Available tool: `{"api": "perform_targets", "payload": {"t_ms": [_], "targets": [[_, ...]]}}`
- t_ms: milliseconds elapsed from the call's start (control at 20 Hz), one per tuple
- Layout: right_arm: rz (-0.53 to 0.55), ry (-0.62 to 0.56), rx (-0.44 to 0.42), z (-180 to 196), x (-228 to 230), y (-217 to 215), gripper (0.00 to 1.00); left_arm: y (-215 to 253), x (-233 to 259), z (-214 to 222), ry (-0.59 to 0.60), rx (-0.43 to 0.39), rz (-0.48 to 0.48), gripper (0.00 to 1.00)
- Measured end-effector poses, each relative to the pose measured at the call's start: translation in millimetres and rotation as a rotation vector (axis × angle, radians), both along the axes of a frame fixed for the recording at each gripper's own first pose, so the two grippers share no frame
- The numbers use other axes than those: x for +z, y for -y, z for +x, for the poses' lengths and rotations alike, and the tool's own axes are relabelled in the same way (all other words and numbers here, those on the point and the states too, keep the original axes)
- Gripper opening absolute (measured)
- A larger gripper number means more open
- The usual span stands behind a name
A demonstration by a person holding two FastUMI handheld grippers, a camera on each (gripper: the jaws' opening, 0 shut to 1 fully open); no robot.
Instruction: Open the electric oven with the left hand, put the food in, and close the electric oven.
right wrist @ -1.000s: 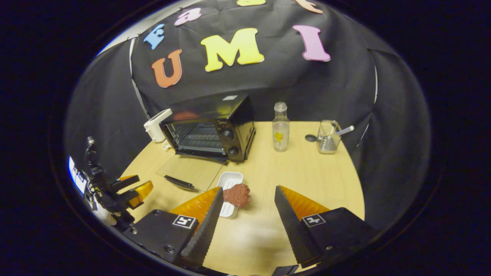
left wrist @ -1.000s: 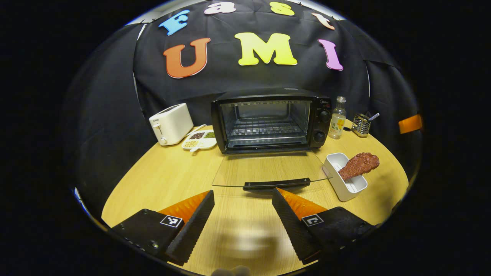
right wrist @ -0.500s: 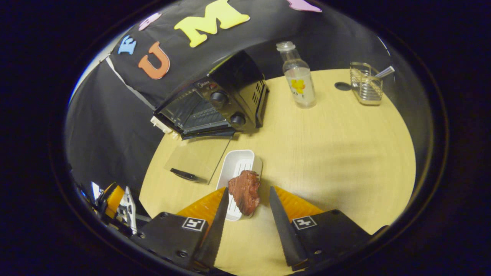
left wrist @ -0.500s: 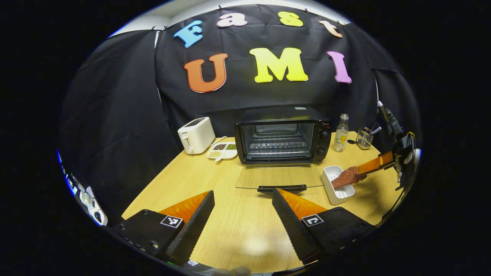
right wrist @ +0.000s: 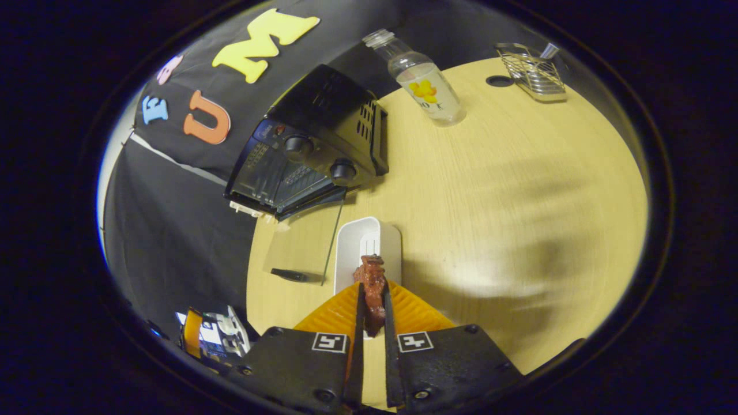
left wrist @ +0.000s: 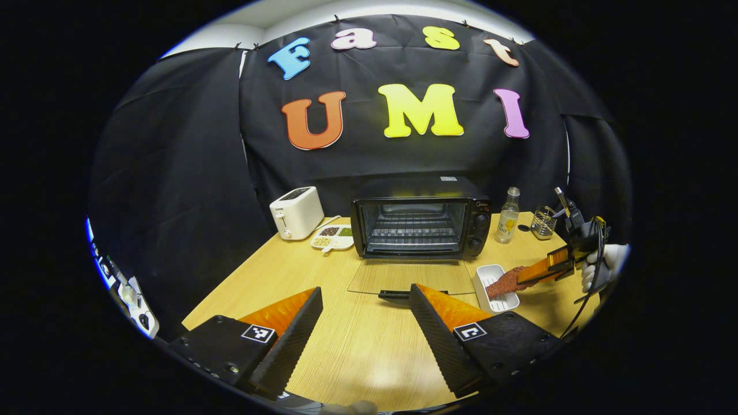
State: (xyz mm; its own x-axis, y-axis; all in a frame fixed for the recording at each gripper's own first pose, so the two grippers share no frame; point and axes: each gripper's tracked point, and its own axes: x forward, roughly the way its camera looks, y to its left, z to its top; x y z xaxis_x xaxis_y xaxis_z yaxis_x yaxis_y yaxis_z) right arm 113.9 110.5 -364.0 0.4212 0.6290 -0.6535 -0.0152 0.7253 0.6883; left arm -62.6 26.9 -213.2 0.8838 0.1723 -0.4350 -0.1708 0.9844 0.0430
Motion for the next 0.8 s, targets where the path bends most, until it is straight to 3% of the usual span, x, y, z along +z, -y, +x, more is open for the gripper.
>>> {"api": "perform_targets", "payload": {"t_ms": [200,450,650,800], "targets": [[-0.011,0.026,-0.074,2,15,4,0.13,-10,-2,7,0.010,-0.048,-0.020,0.97],[0.030,0.120,-0.219,8,73,2,0.16,-31,3,16,0.030,-0.118,0.000,0.97],[0.068,0.181,-0.269,21,90,-43,0.16,-45,-13,23,0.008,-0.149,-0.026,0.97],[0.170,0.179,-0.327,43,87,-96,0.16,-57,-16,26,0.011,-0.150,-0.030,0.97]]}}
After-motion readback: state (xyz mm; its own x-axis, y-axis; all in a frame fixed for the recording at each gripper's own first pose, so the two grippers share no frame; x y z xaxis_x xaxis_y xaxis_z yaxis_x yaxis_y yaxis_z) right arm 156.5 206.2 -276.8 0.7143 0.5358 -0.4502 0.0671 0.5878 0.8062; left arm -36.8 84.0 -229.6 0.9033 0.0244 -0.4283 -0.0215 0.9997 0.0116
